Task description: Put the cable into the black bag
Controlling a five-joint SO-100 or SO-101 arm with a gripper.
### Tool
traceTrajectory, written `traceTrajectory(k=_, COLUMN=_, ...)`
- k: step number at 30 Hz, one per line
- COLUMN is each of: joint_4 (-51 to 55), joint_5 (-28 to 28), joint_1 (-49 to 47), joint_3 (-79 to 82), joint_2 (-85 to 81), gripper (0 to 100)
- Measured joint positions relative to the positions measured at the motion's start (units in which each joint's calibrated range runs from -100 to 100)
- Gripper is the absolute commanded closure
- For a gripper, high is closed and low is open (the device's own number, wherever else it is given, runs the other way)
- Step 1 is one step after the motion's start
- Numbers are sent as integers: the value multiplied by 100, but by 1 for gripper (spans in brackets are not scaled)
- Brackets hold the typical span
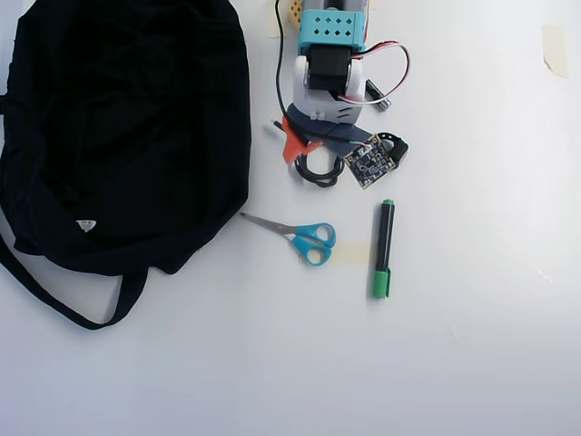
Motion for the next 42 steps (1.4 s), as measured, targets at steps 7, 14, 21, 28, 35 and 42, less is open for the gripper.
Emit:
traceTrajectory(k=7, joint_4=-249, joint_5=0, joint_1=-7, joint_3=0, joint_2=66, gripper=72)
traceTrajectory(k=14, joint_4=-352, joint_5=0, joint_1=-44, joint_3=0, joint_2=291, gripper=72)
traceTrajectory(k=21, joint_4=-653, joint_5=-5, joint_1=-81, joint_3=0, joint_2=448, gripper=72)
traceTrajectory(k=28, joint_4=-1194, joint_5=-44, joint_1=-81, joint_3=432, joint_2=448, gripper=72)
traceTrajectory(k=35, joint_4=-1717, joint_5=-137, joint_1=-81, joint_3=873, joint_2=448, gripper=72)
traceTrajectory(k=42, joint_4=-2087, joint_5=-176, joint_1=-81, joint_3=1226, joint_2=448, gripper=72)
